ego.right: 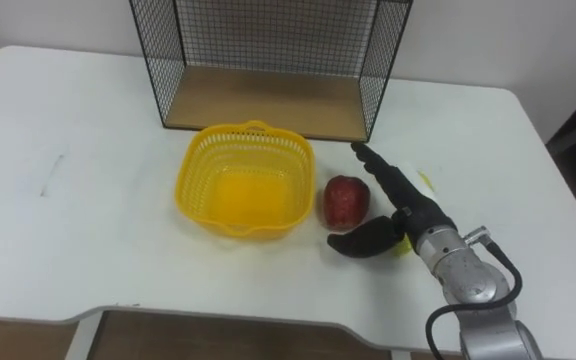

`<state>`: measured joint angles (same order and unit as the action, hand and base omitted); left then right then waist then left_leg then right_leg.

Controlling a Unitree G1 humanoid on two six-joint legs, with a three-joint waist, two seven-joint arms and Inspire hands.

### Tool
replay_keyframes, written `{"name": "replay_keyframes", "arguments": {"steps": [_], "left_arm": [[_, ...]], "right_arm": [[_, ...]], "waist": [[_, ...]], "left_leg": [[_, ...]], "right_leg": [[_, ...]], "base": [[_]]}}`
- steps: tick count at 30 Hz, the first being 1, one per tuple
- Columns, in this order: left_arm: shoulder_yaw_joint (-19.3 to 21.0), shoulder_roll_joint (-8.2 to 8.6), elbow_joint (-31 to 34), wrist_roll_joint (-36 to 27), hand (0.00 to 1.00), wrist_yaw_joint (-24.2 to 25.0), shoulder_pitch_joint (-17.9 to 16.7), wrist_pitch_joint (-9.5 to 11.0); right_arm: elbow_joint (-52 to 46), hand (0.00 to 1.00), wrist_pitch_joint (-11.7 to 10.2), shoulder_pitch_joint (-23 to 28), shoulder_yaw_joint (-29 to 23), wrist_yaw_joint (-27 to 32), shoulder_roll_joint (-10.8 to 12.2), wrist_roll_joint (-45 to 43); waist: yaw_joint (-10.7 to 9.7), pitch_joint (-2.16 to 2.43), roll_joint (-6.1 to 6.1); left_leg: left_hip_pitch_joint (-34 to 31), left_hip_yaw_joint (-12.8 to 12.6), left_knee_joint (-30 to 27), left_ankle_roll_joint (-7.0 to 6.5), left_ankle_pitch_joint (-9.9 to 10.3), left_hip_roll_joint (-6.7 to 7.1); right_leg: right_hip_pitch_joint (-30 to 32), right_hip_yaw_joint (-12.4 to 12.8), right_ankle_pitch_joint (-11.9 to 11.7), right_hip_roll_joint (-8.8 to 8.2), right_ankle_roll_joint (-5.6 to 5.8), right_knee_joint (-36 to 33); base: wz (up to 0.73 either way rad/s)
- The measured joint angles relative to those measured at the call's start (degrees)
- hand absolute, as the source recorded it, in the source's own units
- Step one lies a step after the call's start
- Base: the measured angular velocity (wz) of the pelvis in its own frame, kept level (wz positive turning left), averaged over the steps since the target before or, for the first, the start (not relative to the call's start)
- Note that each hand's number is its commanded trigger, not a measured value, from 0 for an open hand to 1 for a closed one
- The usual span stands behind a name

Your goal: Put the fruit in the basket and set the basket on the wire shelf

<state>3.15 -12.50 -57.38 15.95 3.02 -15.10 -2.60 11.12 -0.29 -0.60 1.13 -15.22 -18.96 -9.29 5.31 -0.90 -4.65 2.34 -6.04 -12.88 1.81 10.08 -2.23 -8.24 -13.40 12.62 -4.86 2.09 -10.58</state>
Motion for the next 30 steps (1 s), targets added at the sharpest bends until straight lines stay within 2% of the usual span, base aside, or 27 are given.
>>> {"name": "replay_keyframes", "arguments": {"steps": [10, 18, 30], "left_arm": [[0.0, 0.0, 0.0, 0.0, 0.0, 0.0, 1.1, -0.1], [0.0, 0.0, 0.0, 0.0, 0.0, 0.0, 1.3, -0.1], [-0.1, 0.14, 0.0, 1.7, 0.0, 0.0, 1.9, -2.3]], "right_arm": [[4.2, 0.0, 0.5, -3.2, 0.0, 0.0, 0.0, -0.7], [6.6, 0.0, 1.0, -4.9, 0.3, 0.0, 0.0, -2.8], [7.0, 0.0, 2.9, -6.3, 2.1, -2.4, 0.0, -9.5]], "waist": [[0.0, 0.18, -0.51], [0.1, 0.13, -0.43], [0.7, 0.19, 0.02]], "left_leg": [[-0.9, 1.2, -0.7, 0.0, 0.0, 0.15], [-1.2, 1.4, -0.9, 0.0, 0.0, 0.21], [-1.7, 1.7, -1.3, -0.02, 0.0, 0.2]], "right_leg": [[0.0, -0.9, 0.0, 0.03, 0.0, 0.1], [0.1, -1.0, 0.0, 0.04, 0.0, 0.1], [0.1, -1.7, 0.0, 0.02, -0.02, 0.0]], "base": [[0.06], [0.0], [0.01]]}}
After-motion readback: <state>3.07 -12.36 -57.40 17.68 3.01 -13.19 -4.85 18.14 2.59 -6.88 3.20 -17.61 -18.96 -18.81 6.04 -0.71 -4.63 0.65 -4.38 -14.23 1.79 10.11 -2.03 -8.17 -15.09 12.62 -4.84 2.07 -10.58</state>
